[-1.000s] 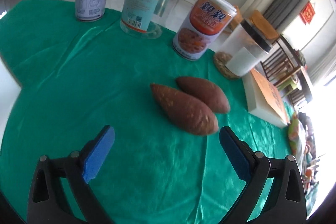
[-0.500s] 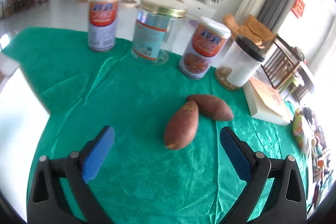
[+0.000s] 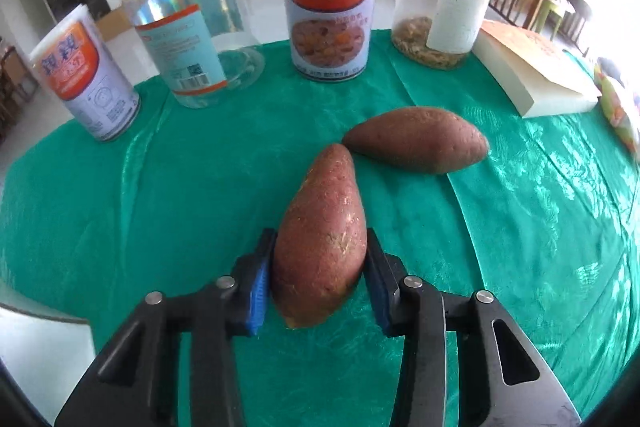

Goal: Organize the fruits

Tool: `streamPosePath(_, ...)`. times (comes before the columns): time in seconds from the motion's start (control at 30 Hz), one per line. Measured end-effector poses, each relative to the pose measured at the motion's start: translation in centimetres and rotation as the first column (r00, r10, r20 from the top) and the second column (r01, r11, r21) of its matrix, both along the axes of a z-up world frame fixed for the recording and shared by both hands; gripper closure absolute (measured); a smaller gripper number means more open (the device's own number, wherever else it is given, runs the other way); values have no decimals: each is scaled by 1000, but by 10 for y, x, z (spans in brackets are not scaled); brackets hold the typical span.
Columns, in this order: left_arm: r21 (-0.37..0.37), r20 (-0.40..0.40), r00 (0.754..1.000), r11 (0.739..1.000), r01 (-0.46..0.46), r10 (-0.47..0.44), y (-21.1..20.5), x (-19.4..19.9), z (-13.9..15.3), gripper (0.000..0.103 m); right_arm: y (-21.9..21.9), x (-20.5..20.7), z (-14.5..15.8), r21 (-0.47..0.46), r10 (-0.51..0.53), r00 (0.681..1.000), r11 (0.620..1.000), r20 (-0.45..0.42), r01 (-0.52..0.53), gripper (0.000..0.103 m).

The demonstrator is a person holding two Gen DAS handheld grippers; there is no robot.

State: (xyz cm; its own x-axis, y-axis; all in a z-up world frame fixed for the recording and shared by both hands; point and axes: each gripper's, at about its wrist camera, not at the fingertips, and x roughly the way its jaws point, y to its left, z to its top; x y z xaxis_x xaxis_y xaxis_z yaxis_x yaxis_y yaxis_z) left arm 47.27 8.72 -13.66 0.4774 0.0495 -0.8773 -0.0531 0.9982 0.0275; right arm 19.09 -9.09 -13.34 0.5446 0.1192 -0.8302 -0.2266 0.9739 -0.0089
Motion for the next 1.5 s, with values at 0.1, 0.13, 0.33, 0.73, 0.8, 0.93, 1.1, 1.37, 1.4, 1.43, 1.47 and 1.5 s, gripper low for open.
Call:
streamPosePath(0.1, -62, 30, 996, 995, -83, 85, 12, -22, 7, 61, 0, 1, 0, 0, 0, 1000, 1000, 0, 0, 0)
streamPosePath(0.13, -78, 34, 993, 991, -107, 110, 15, -33, 10, 61, 0, 1, 0, 0, 0, 1000, 1000, 0, 0, 0)
streamPosePath(0.33, -167, 53, 982, 971, -169, 180, 10, -140, 27, 61, 0, 1, 0, 1, 1, 1000, 1000, 0, -1, 0)
streamPosePath(0.73, -54, 45, 998, 998, -44, 47, -29, -287, 2, 61, 0, 3, 0, 0, 4, 1000, 1000, -1, -4, 0)
streamPosePath(0.8, -33, 62, 997, 999, -39, 41, -31, -287, 3, 61, 0, 4, 0, 0, 4, 1000, 1000, 0, -4, 0)
streamPosePath(0.93, -3, 94, 995, 999, -36, 36, -31, -282, -3, 41, 0, 3, 0, 1, 4, 1000, 1000, -1, -4, 0)
streamPosePath(1.1, -16, 122, 984, 992, -125, 126, -8, -285, -12, 5, -3, 2, 1, 38, 22, 1000, 999, 1, -22, 0)
streamPosePath(1.37, -19, 140, 977, 987, -160, 161, 1, -286, -15, 1, -28, 79, 38, 203, 59, 998, 978, -34, -51, 0)
streamPosePath(1.4, -20, 141, 977, 987, -160, 161, 2, -286, -15, 1, -24, 103, 47, 201, 78, 997, 977, -22, -72, 0)
streamPosePath(1.43, -22, 141, 977, 987, -159, 160, 2, -286, -15, 1, -19, 127, 54, 196, 102, 995, 976, -14, -97, 0)
streamPosePath(1.47, -27, 141, 977, 987, -156, 159, 2, -286, -15, 1, -11, 152, 59, 185, 125, 992, 975, -5, -122, 0)
streamPosePath(1.5, -28, 141, 977, 987, -155, 158, 2, -286, -15, 1, -2, 175, 63, 166, 147, 989, 975, 6, -146, 0)
